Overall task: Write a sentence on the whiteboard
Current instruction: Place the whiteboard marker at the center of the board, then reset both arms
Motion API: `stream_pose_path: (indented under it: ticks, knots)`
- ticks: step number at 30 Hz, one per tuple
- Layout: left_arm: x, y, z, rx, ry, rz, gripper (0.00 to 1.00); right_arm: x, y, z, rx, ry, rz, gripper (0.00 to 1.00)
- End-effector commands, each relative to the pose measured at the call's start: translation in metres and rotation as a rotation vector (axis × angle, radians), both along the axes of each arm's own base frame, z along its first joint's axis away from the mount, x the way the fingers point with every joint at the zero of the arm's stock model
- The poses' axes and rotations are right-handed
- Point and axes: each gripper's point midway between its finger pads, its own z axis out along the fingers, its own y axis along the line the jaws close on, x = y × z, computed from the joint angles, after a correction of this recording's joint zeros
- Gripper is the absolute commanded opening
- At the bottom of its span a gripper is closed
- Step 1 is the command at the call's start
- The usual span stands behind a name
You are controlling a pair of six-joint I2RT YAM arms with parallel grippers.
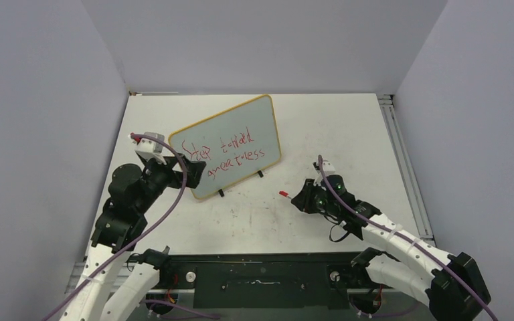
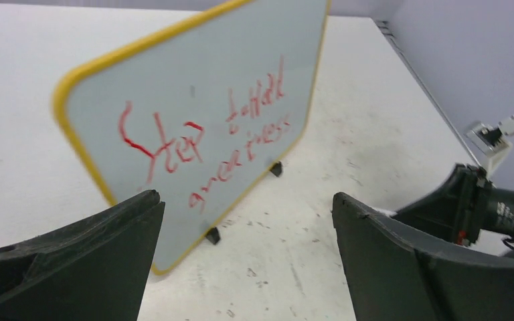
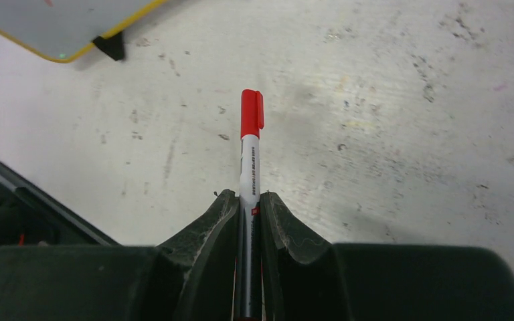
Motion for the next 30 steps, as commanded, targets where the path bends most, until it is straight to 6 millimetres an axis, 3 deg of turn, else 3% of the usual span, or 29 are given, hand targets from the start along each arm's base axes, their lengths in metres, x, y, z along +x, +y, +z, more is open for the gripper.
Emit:
stream_pose_path:
  ticks: [1, 7, 12, 13, 16, 20, 24, 30]
  knots:
    - [0.014, 0.055, -0.002, 0.124, -0.055, 0.274, 0.96, 0.013, -0.023, -0.027, -0.103, 0.014, -0.095, 0.17]
    - [0.016, 0.089, -0.021, 0.225, -0.034, 0.431, 0.96, 0.021, -0.045, -0.046, -0.171, 0.044, -0.167, 0.41]
    - [0.013, 0.104, -0.028, 0.248, -0.031, 0.506, 0.96, 0.033, -0.068, -0.040, -0.222, 0.040, -0.242, 0.70]
    - [0.012, 0.108, -0.028, 0.249, -0.033, 0.528, 0.96, 0.036, -0.072, -0.035, -0.234, 0.030, -0.259, 0.85]
    - [0.009, 0.120, -0.022, 0.232, -0.051, 0.599, 0.96, 0.051, -0.089, -0.008, -0.288, -0.056, -0.321, 0.94]
    - [0.004, 0.129, -0.009, 0.172, -0.087, 0.664, 0.96, 0.067, -0.112, 0.048, -0.337, -0.265, -0.403, 0.97]
    - [0.000, 0.131, 0.000, 0.155, -0.113, 0.670, 0.96, 0.070, -0.136, 0.105, -0.331, -0.493, -0.508, 1.00]
    - [-0.004, 0.135, 0.004, 0.145, -0.133, 0.691, 0.96, 0.060, -0.159, 0.143, -0.299, -0.663, -0.614, 0.95]
